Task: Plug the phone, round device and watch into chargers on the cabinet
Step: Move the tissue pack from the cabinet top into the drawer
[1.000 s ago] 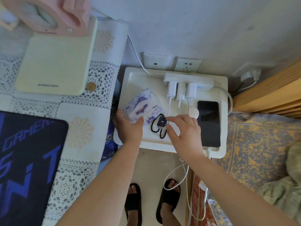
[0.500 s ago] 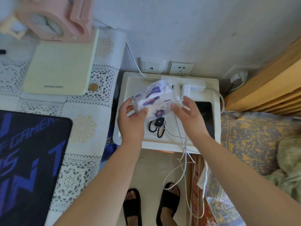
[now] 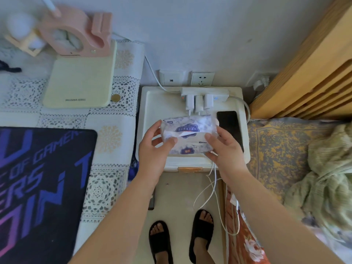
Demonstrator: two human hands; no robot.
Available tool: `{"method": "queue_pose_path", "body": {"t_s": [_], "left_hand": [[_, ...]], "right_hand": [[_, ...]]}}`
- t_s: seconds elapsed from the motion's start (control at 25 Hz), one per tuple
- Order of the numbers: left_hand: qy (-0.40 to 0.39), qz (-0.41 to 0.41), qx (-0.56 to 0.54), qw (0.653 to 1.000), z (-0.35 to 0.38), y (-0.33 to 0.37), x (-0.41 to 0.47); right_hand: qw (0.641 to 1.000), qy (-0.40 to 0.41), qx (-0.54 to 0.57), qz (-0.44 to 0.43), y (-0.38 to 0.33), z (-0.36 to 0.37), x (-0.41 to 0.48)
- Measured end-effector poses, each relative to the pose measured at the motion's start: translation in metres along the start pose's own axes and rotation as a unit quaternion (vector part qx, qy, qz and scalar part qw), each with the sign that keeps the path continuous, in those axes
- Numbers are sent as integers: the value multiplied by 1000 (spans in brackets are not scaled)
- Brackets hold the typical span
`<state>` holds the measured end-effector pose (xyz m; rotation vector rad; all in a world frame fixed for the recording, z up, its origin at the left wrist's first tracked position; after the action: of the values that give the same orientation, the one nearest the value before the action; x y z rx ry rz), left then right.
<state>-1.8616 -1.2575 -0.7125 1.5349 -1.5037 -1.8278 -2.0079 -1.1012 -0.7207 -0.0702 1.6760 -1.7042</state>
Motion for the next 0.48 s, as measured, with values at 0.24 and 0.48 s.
{"method": "queue_pose_path", "body": {"t_s": [0.24, 0.48], "left_hand": [[-28, -54, 35, 998, -3, -62, -50], [-63, -171, 43, 982, -6, -146, -71]], "right_hand": [[994, 73, 60, 63, 74, -34, -70], [977, 123, 63, 162, 153, -67, -126]]}}
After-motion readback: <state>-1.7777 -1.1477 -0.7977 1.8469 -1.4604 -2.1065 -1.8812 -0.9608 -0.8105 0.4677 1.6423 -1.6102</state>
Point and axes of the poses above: each hand's wrist, its own x-axis towards the middle knuckle, its own z-axis out of the palm, y = z × x, the point moved 10 cm from there along x, towards the middle knuckle, and after that the axes turned 7 degrees about -z, right-handed, at the moved point
